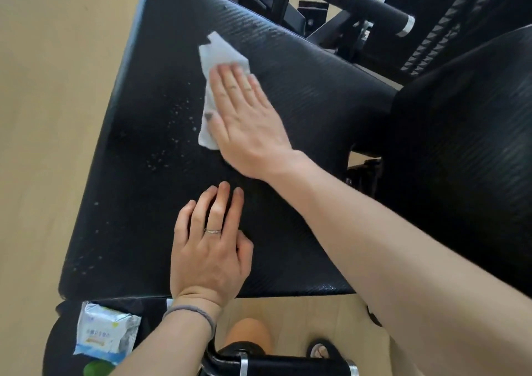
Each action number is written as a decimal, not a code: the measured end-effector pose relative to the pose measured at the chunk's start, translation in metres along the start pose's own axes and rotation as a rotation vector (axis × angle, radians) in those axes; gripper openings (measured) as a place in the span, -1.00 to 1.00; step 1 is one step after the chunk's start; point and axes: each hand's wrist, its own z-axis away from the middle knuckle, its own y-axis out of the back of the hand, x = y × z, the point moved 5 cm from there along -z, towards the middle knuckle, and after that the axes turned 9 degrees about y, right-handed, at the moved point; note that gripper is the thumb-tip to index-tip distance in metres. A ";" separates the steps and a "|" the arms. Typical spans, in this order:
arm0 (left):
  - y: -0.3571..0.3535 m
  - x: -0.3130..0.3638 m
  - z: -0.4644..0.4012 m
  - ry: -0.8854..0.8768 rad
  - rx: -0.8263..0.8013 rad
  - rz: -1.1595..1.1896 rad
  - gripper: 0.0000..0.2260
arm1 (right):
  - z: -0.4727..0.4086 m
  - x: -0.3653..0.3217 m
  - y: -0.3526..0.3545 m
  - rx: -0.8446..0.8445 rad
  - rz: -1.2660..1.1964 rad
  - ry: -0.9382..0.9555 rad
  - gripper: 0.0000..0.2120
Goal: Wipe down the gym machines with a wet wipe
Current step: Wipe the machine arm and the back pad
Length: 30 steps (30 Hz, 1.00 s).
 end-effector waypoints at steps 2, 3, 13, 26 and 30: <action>0.000 0.000 -0.001 -0.002 0.008 0.002 -0.48 | 0.005 0.002 -0.001 -0.050 0.062 0.134 -0.42; 0.000 0.000 -0.001 -0.005 0.008 0.001 -0.48 | 0.002 0.019 0.003 -0.055 0.079 0.115 -0.42; -0.001 0.000 -0.001 0.000 0.007 0.018 -0.50 | 0.071 0.001 -0.011 0.057 -0.129 -0.249 -0.40; 0.000 0.000 -0.001 0.005 0.017 0.013 -0.50 | 0.052 0.029 -0.007 0.104 -0.105 -0.338 -0.38; 0.000 0.001 -0.001 0.001 0.010 0.005 -0.49 | 0.070 0.034 -0.015 0.045 -0.048 -0.157 -0.39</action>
